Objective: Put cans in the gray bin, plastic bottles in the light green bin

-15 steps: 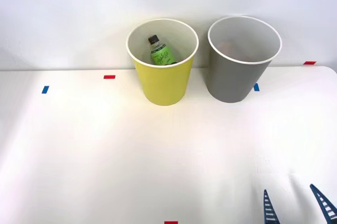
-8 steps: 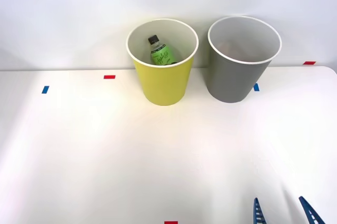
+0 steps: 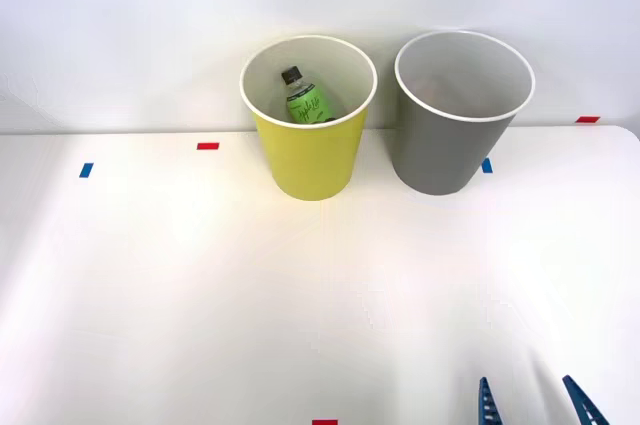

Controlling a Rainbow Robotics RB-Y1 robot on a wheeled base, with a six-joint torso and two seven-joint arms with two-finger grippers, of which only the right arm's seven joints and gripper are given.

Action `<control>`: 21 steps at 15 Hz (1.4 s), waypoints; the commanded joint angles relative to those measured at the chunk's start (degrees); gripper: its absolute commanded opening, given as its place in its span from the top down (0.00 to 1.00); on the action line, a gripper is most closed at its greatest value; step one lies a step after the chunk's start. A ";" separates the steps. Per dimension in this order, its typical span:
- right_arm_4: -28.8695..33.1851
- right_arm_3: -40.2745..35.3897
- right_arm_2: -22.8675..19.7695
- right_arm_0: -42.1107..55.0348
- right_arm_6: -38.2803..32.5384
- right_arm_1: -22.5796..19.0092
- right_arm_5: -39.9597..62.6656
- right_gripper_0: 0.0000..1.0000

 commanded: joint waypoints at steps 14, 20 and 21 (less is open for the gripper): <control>-0.21 0.00 0.00 0.91 0.16 -0.22 -0.71 0.00; -0.21 0.00 0.00 0.91 0.16 -0.22 -0.71 0.00; -0.21 0.00 0.00 0.91 0.16 -0.22 -0.71 0.00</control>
